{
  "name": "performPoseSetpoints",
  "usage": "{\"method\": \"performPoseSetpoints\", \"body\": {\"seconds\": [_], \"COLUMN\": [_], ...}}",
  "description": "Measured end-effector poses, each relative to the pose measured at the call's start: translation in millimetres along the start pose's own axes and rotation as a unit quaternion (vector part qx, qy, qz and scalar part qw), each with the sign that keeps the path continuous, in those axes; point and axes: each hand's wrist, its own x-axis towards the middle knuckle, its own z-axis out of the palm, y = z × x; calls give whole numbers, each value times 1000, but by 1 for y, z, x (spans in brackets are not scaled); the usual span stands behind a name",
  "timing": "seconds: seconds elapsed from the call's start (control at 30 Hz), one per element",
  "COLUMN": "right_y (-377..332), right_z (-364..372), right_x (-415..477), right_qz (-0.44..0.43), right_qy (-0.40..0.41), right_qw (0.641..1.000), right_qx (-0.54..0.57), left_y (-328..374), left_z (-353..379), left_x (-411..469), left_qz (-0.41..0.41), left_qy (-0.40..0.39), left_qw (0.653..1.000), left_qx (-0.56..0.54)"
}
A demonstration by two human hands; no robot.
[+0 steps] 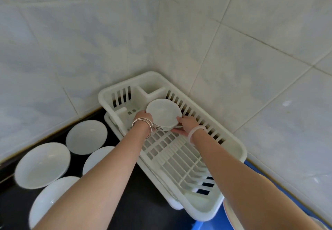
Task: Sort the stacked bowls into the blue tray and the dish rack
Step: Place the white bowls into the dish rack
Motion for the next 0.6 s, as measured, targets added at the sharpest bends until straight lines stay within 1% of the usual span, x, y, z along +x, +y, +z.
{"method": "performPoseSetpoints", "body": {"seconds": [0.13, 0.33, 0.4, 0.53, 0.6], "right_y": [1, 0, 1, 4, 5], "right_z": [2, 4, 5, 3, 3], "right_x": [2, -11, -19, -31, -40], "right_qz": [-5, 0, -1, -46, -86], "right_qy": [7, 14, 15, 20, 33], "right_qw": [1000, 999, 999, 997, 987], "right_qx": [-1, 52, 53, -51, -130], "left_y": [-3, -5, -6, -4, -2], "left_z": [-1, -4, -4, -8, -13], "left_x": [2, 0, -4, -13, -20], "left_qz": [33, 36, 38, 63, 65], "left_qy": [8, 0, 4, 13, 9], "left_qw": [999, 999, 999, 998, 998], "left_qx": [24, 14, 6, 17, 5]}}
